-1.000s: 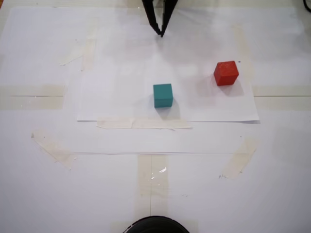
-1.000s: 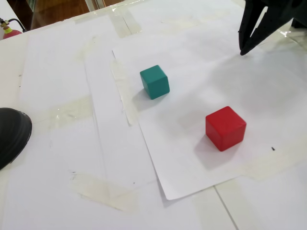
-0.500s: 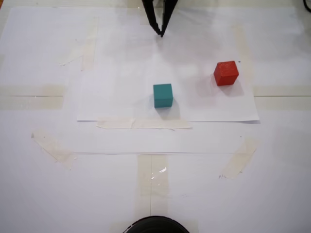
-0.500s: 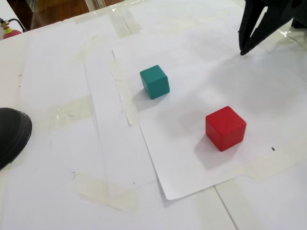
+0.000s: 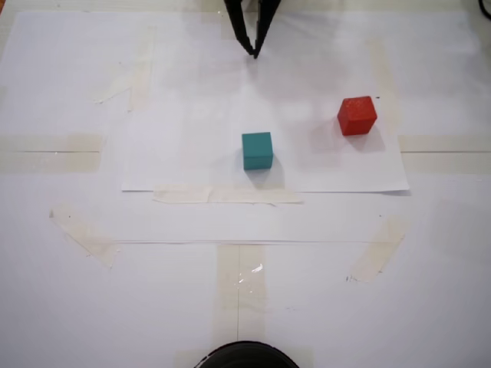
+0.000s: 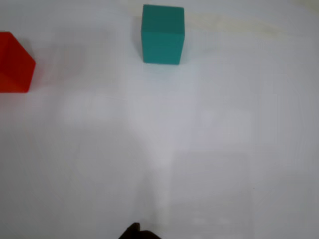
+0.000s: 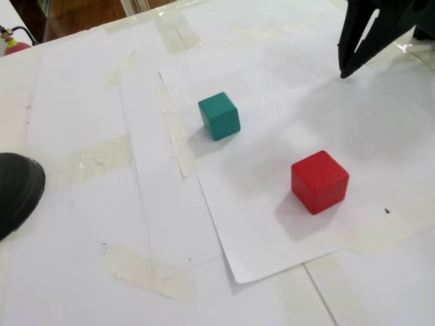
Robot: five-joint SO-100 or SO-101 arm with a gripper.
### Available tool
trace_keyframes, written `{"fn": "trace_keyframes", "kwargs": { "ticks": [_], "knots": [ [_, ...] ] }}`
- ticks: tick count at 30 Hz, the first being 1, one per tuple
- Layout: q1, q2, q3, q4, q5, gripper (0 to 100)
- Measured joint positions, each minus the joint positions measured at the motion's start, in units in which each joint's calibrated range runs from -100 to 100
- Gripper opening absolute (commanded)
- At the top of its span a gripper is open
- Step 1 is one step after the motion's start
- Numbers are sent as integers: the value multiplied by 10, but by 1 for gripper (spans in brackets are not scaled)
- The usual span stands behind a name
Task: Put the red cube on the top of the blue cube.
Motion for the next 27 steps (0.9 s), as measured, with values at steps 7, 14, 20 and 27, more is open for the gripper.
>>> {"fn": "trace_keyframes", "kwargs": {
  "ticks": [7,14,20,27],
  "knots": [
    [4,0,0,0,0,0],
    [8,0,0,0,-4,0],
    [25,0,0,0,-11,0],
    [19,17,-14,-11,-17,0]
  ]
}}
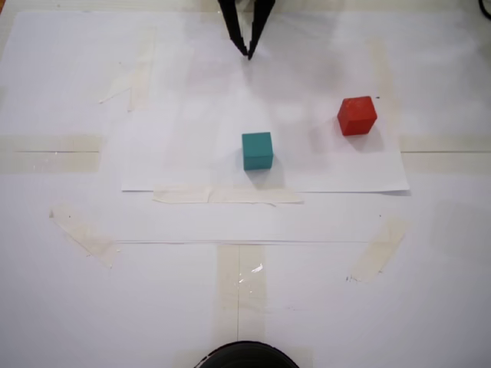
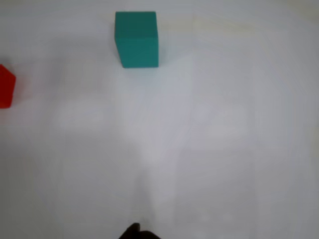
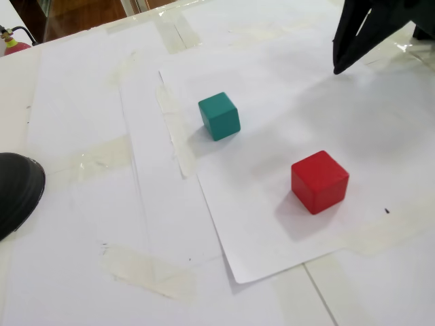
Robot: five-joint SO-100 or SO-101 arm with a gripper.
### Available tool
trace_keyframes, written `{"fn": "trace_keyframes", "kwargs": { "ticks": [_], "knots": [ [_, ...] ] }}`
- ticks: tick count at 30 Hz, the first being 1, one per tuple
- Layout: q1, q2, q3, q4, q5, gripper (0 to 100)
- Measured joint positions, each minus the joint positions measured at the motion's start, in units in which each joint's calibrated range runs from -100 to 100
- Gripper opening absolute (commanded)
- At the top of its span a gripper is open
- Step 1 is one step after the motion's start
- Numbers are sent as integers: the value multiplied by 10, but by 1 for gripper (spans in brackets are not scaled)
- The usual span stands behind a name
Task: Put the red cube on the top of the blue cube.
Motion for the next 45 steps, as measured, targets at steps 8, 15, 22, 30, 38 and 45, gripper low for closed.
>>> {"fn": "trace_keyframes", "kwargs": {
  "ticks": [8,15,22,30,38,45],
  "knots": [
    [-1,149,-211,79,0,0],
    [-1,315,-451,171,0,0],
    [-15,456,-662,271,-6,0],
    [-94,555,-776,286,-55,0],
    [-205,636,-836,252,-116,0],
    [-293,767,-949,229,-143,0]
  ]
}}
